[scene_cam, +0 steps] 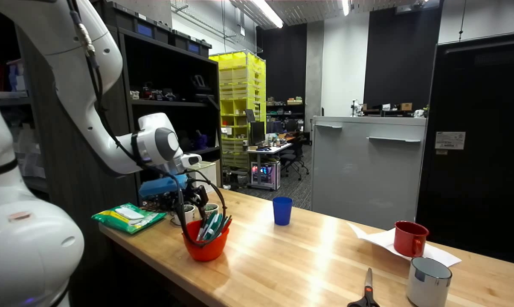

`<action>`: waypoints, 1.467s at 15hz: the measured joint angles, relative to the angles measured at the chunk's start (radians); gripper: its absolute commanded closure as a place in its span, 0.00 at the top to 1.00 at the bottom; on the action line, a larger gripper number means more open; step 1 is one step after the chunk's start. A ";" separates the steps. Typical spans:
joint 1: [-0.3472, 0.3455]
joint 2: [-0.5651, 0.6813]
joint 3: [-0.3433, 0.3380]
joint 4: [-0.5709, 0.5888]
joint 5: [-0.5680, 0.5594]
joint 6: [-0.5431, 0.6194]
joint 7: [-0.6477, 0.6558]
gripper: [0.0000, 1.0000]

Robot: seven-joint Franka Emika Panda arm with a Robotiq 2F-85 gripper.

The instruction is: Move the orange cup to the left

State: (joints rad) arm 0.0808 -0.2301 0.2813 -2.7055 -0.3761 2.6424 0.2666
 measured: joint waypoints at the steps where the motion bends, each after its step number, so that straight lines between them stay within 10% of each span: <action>1: 0.000 -0.015 -0.004 0.014 0.013 -0.039 0.000 1.00; 14: 0.000 -0.037 -0.155 0.413 0.252 -0.655 -0.157 1.00; 22: -0.025 0.053 -0.230 0.562 0.346 -0.708 -0.212 1.00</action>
State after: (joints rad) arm 0.0561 -0.1771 0.0515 -2.1437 -0.0304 1.9349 0.0543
